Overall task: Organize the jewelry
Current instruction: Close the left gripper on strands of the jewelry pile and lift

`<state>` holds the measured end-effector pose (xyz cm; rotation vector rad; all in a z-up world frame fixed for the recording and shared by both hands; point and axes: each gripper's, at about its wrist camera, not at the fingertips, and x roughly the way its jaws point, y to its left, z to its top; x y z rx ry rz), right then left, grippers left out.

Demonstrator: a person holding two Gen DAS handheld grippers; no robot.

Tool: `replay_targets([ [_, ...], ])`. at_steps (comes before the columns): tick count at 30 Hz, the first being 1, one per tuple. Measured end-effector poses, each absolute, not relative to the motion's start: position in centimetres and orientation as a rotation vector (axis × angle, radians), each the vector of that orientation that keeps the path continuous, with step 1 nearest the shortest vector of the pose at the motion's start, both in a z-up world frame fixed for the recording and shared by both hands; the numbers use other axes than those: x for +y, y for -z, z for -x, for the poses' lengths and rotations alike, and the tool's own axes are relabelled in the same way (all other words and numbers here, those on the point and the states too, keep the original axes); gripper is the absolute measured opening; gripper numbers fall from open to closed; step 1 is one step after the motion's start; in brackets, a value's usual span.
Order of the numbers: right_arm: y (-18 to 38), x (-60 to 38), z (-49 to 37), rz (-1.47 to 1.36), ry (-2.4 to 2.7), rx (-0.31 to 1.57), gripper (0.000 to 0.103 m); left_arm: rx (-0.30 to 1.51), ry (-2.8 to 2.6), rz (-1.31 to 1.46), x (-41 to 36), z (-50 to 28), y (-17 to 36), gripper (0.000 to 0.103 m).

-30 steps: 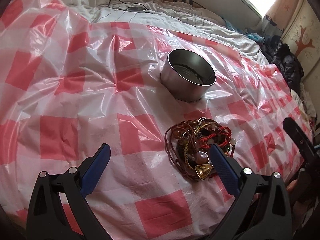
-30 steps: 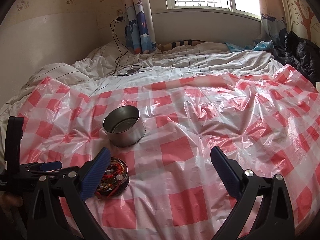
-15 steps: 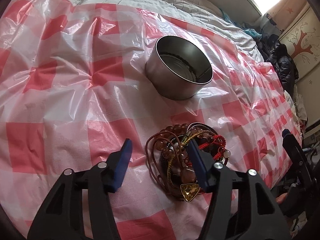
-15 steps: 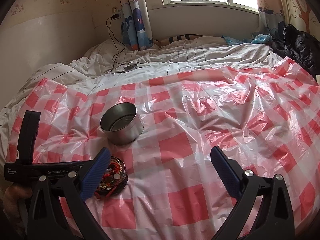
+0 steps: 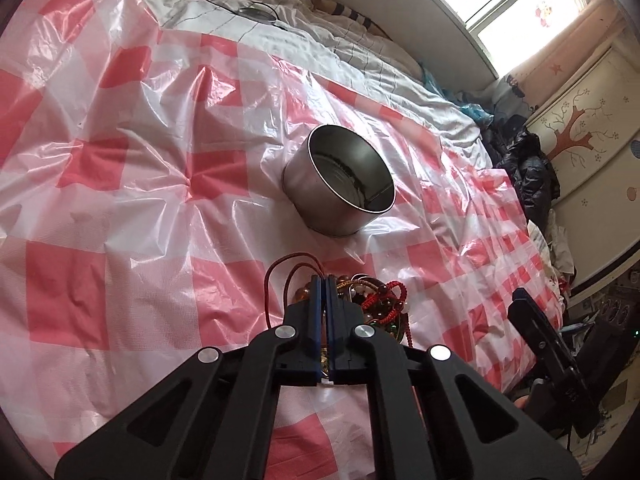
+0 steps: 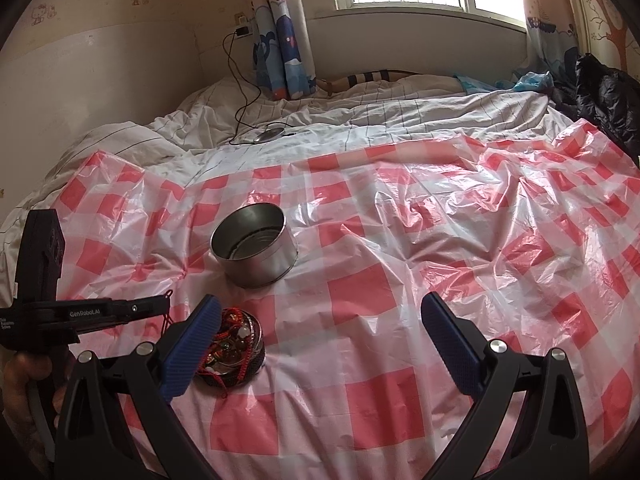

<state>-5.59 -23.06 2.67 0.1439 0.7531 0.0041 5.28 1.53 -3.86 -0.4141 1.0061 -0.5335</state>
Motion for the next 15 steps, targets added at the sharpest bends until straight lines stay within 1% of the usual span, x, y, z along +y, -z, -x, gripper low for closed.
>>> replay_targets([
  [2, -2.3, -22.7, 5.0, -0.153, -0.067, 0.784, 0.096, 0.993, 0.548, 0.450, 2.2, -5.3, 3.5, 0.002],
  [7, -0.8, -21.2, 2.6, -0.146, -0.184, 0.852, 0.096, 0.892, 0.584, 0.456, 2.7, -4.6, 1.4, 0.002],
  [15, 1.4, -17.9, 0.0, 0.018, -0.195, 0.910, 0.095, 0.923, 0.556, 0.462, 3.1, -4.8, 1.9, 0.002],
])
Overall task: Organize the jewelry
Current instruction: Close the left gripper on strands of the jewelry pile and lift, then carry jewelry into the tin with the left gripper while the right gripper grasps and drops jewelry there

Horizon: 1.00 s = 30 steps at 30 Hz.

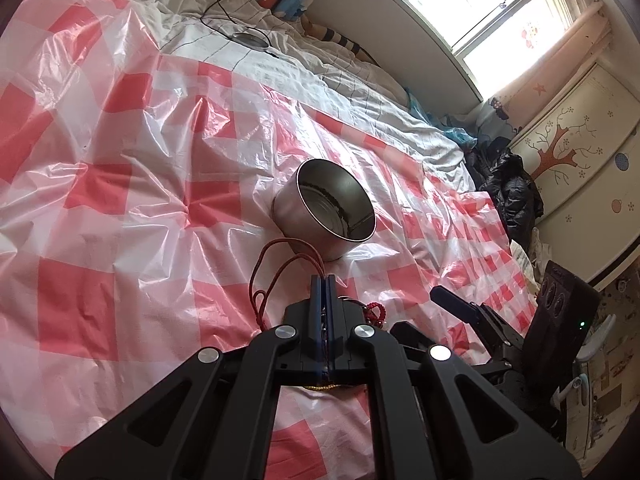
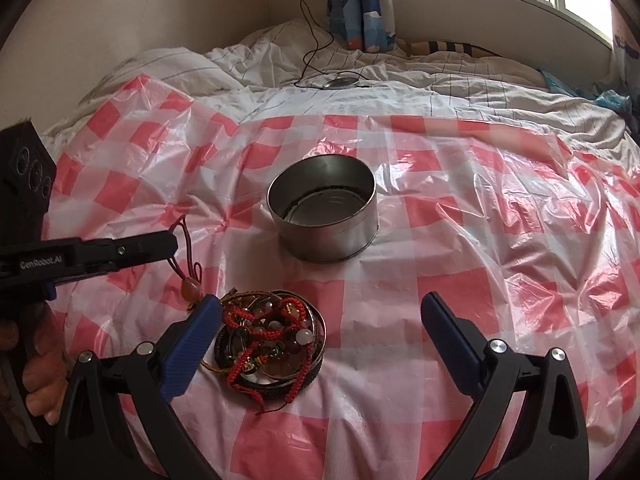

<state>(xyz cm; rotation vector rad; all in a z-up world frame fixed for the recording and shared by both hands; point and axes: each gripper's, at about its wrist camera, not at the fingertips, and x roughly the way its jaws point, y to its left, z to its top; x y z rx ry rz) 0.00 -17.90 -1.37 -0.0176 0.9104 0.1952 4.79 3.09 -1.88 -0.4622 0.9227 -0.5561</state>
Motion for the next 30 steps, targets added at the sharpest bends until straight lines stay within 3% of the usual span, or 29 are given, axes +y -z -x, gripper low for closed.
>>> replay_targets([
  [1, 1.5, -17.8, 0.0, 0.026, -0.200, 0.911, 0.095, 0.926, 0.554, 0.463, 3.2, -4.9, 2.0, 0.002],
  [2, 1.5, -17.7, 0.0, 0.028, -0.205, 0.913, 0.086, 0.928, 0.553, 0.464, 3.2, -4.9, 2.1, 0.002],
  [3, 1.6, -17.7, 0.0, 0.033, -0.200, 0.921, 0.060, 0.929, 0.551, 0.466, 3.3, -4.9, 2.1, 0.002],
  [4, 1.9, -17.8, -0.2, 0.033, -0.197, 0.940, 0.044, 0.931, 0.551, 0.467, 3.3, -4.9, 2.2, 0.002],
  [5, 2.1, -18.0, -0.2, 0.020, -0.203, 0.956, 0.020, 0.931, 0.551, 0.468, 3.3, -4.9, 2.2, 0.002],
  [6, 2.2, -18.2, -0.3, 0.002, -0.215, 0.956, 0.013, 0.930, 0.551, 0.469, 3.3, -4.9, 2.1, 0.002],
  [9, 1.4, -19.1, 0.2, -0.063, -0.242, 0.922, 0.006, 0.931, 0.548, 0.468, 3.4, -5.0, 2.2, 0.002],
  [13, 1.4, -20.9, -0.2, -0.213, -0.295, 0.921, 0.008, 0.931, 0.538, 0.481, 3.7, -5.0, 2.3, 0.002],
  [14, 1.6, -21.2, -0.3, -0.249, -0.309, 0.930, 0.035, 0.931, 0.535, 0.482, 3.7, -5.0, 2.3, 0.002],
  [15, 1.6, -21.4, -0.4, -0.274, -0.314, 0.930, 0.079, 0.931, 0.533, 0.484, 3.8, -5.0, 2.3, 0.002],
  [16, 1.3, -21.4, -0.3, -0.277, -0.317, 0.916, 0.087, 0.932, 0.533, 0.485, 3.8, -5.0, 2.3, 0.002],
  [19, 1.4, -20.5, -0.4, -0.244, -0.334, 0.932, 0.078, 0.930, 0.534, 0.483, 3.8, -5.0, 2.3, 0.002],
  [21, 2.2, -19.7, -0.8, -0.207, -0.332, 0.982, 0.055, 0.932, 0.535, 0.483, 3.8, -5.0, 2.4, 0.002],
  [22, 2.7, -19.4, -1.0, -0.190, -0.335, 0.999, 0.049, 0.933, 0.535, 0.481, 3.8, -5.0, 2.5, 0.002],
  [24, 3.0, -18.8, -1.1, -0.153, -0.330, 1.010, 0.015, 0.934, 0.533, 0.480, 3.8, -4.9, 2.6, 0.002],
  [27, 2.3, -19.2, -0.6, -0.168, -0.337, 0.963, 0.006, 0.933, 0.528, 0.483, 3.9, -4.9, 2.5, 0.002],
  [30, 1.4, -20.7, -0.3, -0.258, -0.360, 0.915, 0.006, 0.932, 0.524, 0.484, 3.8, -4.8, 2.6, 0.002],
])
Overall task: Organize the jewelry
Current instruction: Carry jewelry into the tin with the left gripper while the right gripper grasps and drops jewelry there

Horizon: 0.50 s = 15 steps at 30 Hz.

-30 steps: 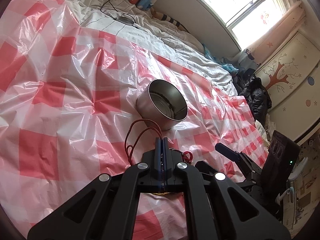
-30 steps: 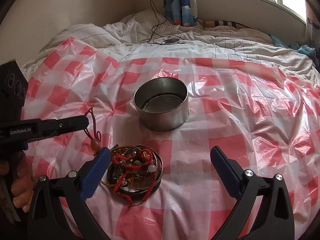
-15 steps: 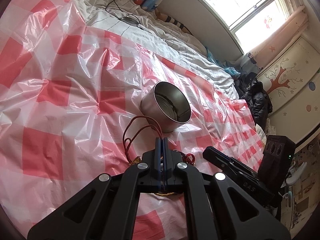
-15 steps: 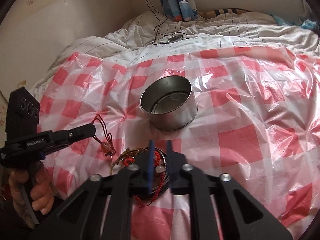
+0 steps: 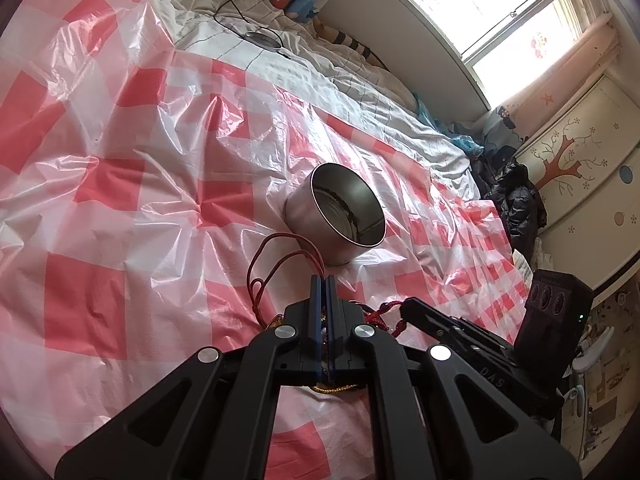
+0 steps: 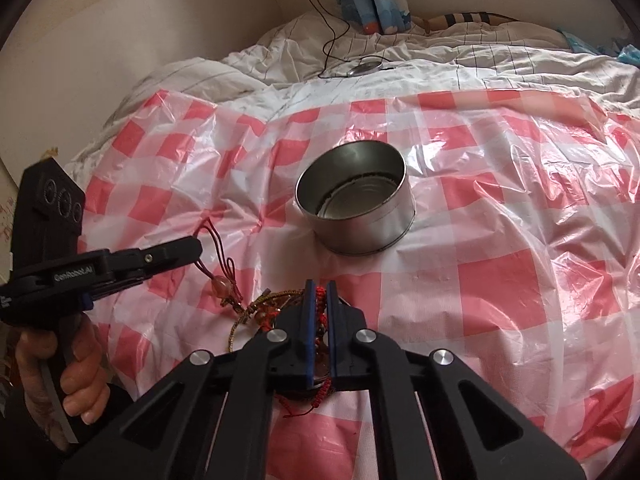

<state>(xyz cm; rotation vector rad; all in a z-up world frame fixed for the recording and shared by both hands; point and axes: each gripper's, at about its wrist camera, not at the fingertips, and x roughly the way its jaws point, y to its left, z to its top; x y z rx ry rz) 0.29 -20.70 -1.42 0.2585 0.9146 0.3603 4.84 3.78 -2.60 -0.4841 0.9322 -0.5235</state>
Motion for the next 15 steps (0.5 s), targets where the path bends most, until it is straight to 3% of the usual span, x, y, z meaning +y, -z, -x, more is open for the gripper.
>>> replay_targets([
  [15, -2.4, -25.7, -1.5, -0.540, -0.369, 0.660, 0.006, 0.719, 0.589, 0.421, 0.8, -6.2, -2.8, 0.002],
])
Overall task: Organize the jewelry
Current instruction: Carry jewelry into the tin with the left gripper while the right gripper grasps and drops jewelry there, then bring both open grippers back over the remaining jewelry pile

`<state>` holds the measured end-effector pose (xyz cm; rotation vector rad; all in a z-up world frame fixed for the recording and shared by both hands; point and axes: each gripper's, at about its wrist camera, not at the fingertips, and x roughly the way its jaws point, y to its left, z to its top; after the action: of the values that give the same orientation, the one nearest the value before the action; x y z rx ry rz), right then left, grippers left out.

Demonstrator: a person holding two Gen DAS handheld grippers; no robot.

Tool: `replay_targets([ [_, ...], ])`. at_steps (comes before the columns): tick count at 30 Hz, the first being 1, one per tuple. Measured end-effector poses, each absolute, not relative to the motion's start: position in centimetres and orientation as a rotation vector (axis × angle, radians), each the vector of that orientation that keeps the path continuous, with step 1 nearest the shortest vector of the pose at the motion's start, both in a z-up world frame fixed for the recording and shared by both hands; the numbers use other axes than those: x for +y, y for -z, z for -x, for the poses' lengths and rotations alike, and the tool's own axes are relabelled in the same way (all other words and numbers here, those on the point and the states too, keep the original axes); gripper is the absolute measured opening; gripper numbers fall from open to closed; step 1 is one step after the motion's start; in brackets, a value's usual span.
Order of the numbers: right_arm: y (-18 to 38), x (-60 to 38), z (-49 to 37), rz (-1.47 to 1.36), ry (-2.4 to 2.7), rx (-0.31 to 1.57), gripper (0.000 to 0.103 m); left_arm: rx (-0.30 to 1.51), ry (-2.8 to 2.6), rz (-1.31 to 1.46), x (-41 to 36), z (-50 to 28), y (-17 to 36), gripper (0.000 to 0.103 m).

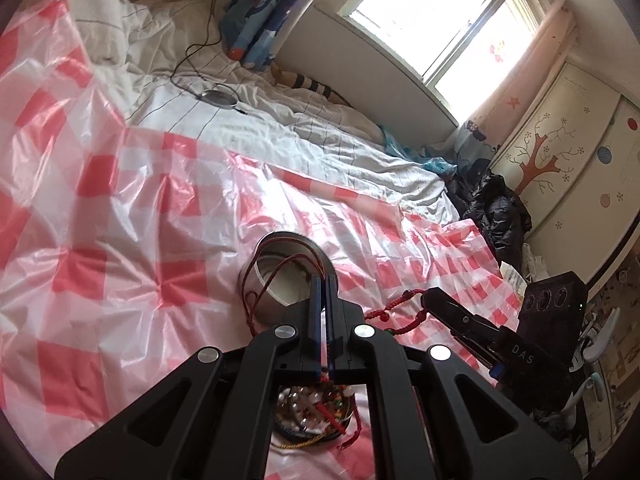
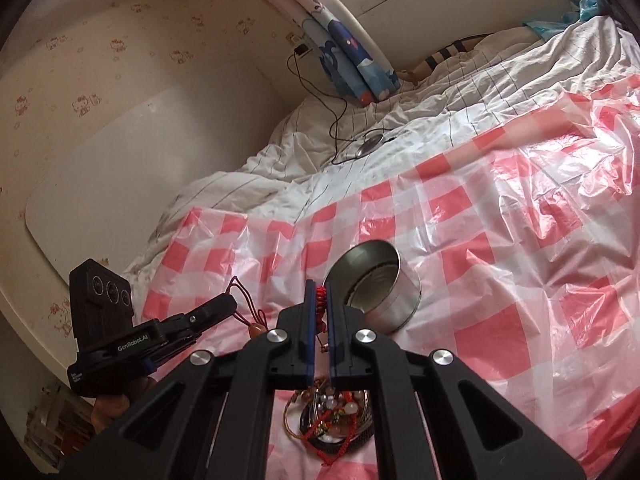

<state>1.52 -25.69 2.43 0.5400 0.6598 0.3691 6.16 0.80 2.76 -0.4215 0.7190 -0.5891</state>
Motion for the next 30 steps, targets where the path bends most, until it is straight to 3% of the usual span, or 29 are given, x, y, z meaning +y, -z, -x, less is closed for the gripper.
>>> replay_targets([
  [6, -2.4, -26.4, -4.9, -0.557, -0.332, 0.643, 0.006, 0.694, 0.616, 0.399, -2.7, -10.5, -4.1, 0.002],
  [10, -1.7, -25.5, -7.6, -0.518, -0.318, 0.684, 0.006, 0.894, 0.514, 0.302, -5.1, -14.0, -0.5, 0.009],
  [12, -0.8, -24.8, -8.9, -0.508, -0.327, 0.720, 0.006, 0.933, 0.473, 0.296, -4.9, -14.5, 0.2, 0.033],
  [13, -0.2, -24.4, -9.7, -0.504, -0.335, 0.745, 0.006, 0.905, 0.468, 0.308, -4.4, -14.2, -0.3, 0.038],
  [14, 0.5, -23.9, -10.4, -0.496, -0.335, 0.778, 0.006, 0.858, 0.453, 0.311, -3.9, -13.7, -1.1, 0.051],
  [16, 2.1, -23.3, -11.4, -0.464, -0.289, 0.862, 0.016, 0.785, 0.418, 0.316, -2.6, -12.5, -2.4, 0.063],
  [17, 2.6, -23.2, -11.3, -0.453, -0.270, 0.878, 0.040, 0.767, 0.412, 0.326, -1.9, -12.0, -2.9, 0.066],
  [18, 2.6, -23.4, -11.0, -0.444, -0.251, 0.870, 0.054, 0.761, 0.415, 0.336, -1.2, -11.6, -3.2, 0.067],
  [30, 0.2, -28.6, -1.0, -0.600, -0.198, 0.771, 0.066, 0.991, 0.512, 0.229, 1.7, -7.3, 0.8, 0.068],
])
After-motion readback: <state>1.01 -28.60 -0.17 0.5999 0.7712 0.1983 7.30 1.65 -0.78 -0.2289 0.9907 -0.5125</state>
